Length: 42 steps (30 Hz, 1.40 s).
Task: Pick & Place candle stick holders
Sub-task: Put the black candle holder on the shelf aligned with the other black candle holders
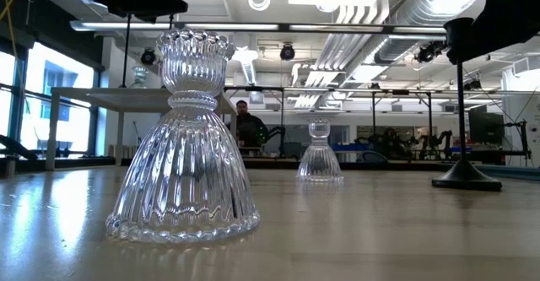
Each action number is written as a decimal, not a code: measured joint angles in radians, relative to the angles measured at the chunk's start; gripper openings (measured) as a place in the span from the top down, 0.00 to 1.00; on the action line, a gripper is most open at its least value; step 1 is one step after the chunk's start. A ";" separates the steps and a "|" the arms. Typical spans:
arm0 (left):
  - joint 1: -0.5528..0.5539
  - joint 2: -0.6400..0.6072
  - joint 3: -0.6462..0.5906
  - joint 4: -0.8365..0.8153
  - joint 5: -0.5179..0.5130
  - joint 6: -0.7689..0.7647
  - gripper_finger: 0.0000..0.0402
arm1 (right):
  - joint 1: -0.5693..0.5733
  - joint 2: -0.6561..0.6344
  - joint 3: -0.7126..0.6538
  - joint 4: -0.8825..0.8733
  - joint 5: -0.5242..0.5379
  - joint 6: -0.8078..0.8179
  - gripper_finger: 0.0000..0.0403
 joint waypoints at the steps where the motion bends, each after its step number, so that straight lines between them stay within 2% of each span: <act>1: 0.000 0.000 0.000 0.000 0.000 0.000 0.99 | -0.004 0.000 0.000 0.000 0.000 0.000 0.55; 6: 0.000 0.000 0.000 0.000 0.000 -0.004 0.99 | -0.013 0.000 0.000 0.022 0.000 -0.002 0.60; 14: 0.000 0.000 0.000 0.000 0.000 -0.041 0.99 | -0.013 0.000 0.000 0.027 0.001 -0.008 0.90; 16: 0.000 0.000 0.000 0.000 0.000 -0.041 0.99 | -0.013 0.000 0.000 0.031 0.009 -0.022 0.94; 20: 0.000 -0.001 0.000 0.000 0.000 -0.041 0.99 | -0.015 -0.008 0.015 0.084 0.014 -0.108 0.94; 24: 0.000 -0.001 0.000 0.000 -0.020 -0.041 0.99 | -0.036 -0.020 0.056 0.177 0.016 -0.231 0.87; 29: 0.000 -0.007 0.000 0.001 -0.023 -0.041 0.99 | -0.104 -0.020 0.071 0.460 -0.027 -0.519 0.87; 34: 0.000 -0.052 0.000 -0.007 -0.030 -0.042 0.99 | -0.237 0.009 0.071 0.820 -0.182 -0.847 0.92; 38: 0.000 -0.117 0.000 -0.052 -0.080 -0.045 0.99 | -0.378 0.062 0.071 1.064 -0.387 -1.036 0.90; 42: 0.000 -0.176 0.000 -0.106 -0.100 -0.058 0.99 | -0.523 0.140 0.071 1.257 -0.589 -1.159 0.90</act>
